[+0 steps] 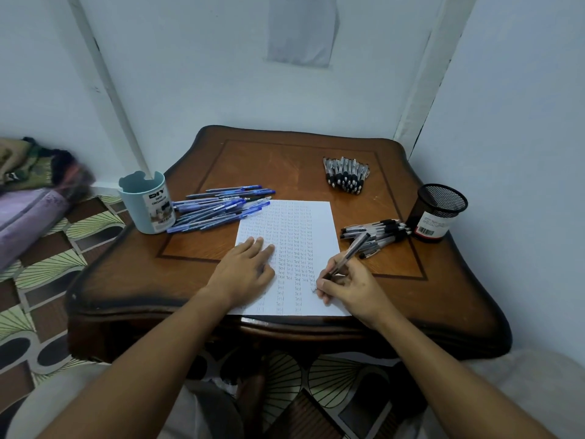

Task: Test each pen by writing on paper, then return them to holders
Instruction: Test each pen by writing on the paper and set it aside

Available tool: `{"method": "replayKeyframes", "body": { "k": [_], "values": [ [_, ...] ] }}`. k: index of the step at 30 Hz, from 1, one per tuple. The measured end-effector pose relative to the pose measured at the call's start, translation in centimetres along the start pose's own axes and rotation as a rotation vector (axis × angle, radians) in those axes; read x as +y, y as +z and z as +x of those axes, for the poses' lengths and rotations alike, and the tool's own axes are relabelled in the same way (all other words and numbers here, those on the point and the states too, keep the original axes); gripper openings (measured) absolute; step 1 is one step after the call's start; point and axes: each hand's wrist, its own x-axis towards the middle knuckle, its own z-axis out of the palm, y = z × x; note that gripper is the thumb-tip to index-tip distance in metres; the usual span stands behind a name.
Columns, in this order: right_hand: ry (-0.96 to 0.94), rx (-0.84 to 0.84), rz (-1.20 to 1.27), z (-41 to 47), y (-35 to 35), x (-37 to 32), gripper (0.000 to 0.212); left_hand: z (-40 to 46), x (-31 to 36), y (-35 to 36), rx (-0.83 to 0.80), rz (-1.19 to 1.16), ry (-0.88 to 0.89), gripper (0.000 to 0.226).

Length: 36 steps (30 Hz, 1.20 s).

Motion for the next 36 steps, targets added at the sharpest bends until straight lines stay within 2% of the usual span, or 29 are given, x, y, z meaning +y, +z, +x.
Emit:
{"method": "replayKeyframes", "body": {
  "k": [6, 16, 20, 24, 26, 30, 36],
  "values": [
    [-0.014, 0.001, -0.035, -0.1, 0.1, 0.1, 0.022, -0.5, 0.4, 0.1, 0.053, -0.049, -0.022, 0.069],
    [-0.039, -0.005, -0.12, -0.2, 0.3, 0.3, 0.02, -0.8, 0.6, -0.1, 0.049, -0.081, -0.029, 0.068],
    [-0.019, 0.013, -0.076, -0.2, 0.2, 0.1, 0.021, -0.8, 0.6, -0.1, 0.045, -0.079, -0.032, 0.068],
    [-0.029, 0.019, -0.106, -0.1, 0.5, 0.4, 0.02, -0.8, 0.6, 0.0, 0.064, -0.079, -0.032, 0.056],
    [-0.021, 0.033, -0.083, -0.1, 0.4, 0.4, 0.021, -0.9, 0.6, 0.1, 0.075, -0.082, -0.05, 0.058],
    [-0.015, 0.015, -0.061, -0.2, 0.2, 0.2, 0.022, -0.9, 0.5, 0.1, 0.094, -0.067, -0.074, 0.075],
    [-0.04, -0.006, -0.113, -0.3, 0.2, 0.1, 0.021, -1.0, 0.5, 0.1, 0.101, -0.064, -0.078, 0.064]
  ]
}}
